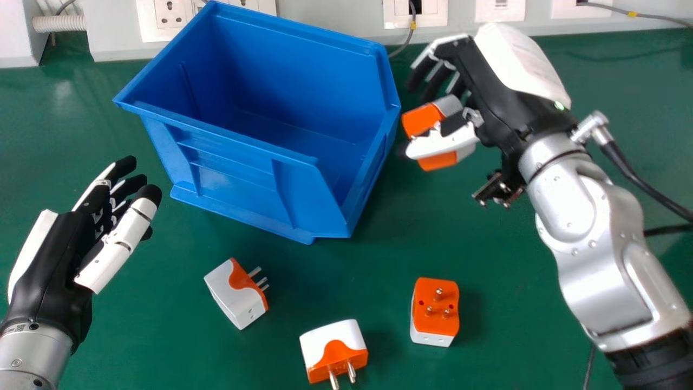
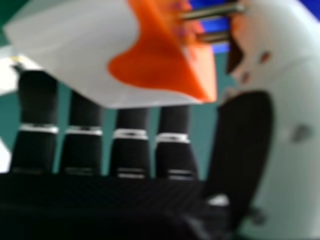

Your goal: Pick all objects and put in blue box

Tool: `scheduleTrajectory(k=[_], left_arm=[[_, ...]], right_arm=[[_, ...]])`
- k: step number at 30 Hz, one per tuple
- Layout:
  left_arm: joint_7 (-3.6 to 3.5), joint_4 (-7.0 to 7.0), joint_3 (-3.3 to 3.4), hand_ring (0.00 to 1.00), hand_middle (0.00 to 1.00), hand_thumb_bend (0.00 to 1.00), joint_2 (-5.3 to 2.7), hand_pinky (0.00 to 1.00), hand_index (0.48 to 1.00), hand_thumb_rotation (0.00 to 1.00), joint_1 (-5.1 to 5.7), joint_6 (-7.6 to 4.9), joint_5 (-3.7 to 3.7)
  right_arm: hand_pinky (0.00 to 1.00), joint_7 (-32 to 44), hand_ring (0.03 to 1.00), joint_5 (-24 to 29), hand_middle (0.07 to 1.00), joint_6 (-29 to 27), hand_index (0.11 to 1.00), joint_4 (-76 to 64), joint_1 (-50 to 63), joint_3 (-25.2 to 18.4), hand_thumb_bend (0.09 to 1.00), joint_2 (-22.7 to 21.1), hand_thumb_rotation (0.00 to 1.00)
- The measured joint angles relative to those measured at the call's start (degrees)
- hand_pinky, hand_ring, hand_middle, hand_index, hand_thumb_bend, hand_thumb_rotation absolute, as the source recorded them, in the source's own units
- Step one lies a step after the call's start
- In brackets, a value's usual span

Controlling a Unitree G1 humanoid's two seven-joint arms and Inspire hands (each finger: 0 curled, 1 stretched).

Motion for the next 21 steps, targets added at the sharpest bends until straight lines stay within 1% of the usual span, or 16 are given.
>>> scheduleTrajectory(k=[6,9,12,15,21], left_arm=[[0.06,-0.1,-0.24,0.89,0.91,0.43,0.0,0.79,0.927,0.67,-0.03,-0.02,0.19],[0.08,-0.08,-0.45,0.89,0.91,0.44,0.0,0.79,0.926,0.66,0.02,-0.11,0.47],[0.11,-0.17,-0.5,0.89,0.91,0.44,-0.02,0.79,0.925,0.66,0.16,-0.16,0.63],[0.13,-0.29,-0.52,0.88,0.91,0.45,-0.05,0.79,0.924,0.66,0.5,-0.24,0.99],[0.2,-0.73,-0.52,0.88,0.91,0.45,-0.3,0.79,0.923,0.66,1.45,-0.5,1.09]], right_arm=[[0.32,-0.6,0.421,0.0,0.525,-2.4,0.545,5.7,-4.0,0.8,0.488,2.7,0.0],[0.32,-1.9,0.419,0.0,0.526,-3.3,0.546,10.2,-6.3,1.3,0.488,4.3,0.0],[0.32,-3.5,0.418,-0.6,0.526,-3.6,0.545,14.2,-8.6,2.0,0.488,5.8,0.0],[0.32,-4.6,0.419,-0.8,0.529,-4.6,0.54,18.9,-11.6,3.0,0.488,7.7,0.0],[0.33,-5.9,0.422,-0.7,0.534,-7.0,0.535,28.0,-17.0,4.1,0.488,10.8,0.0]])
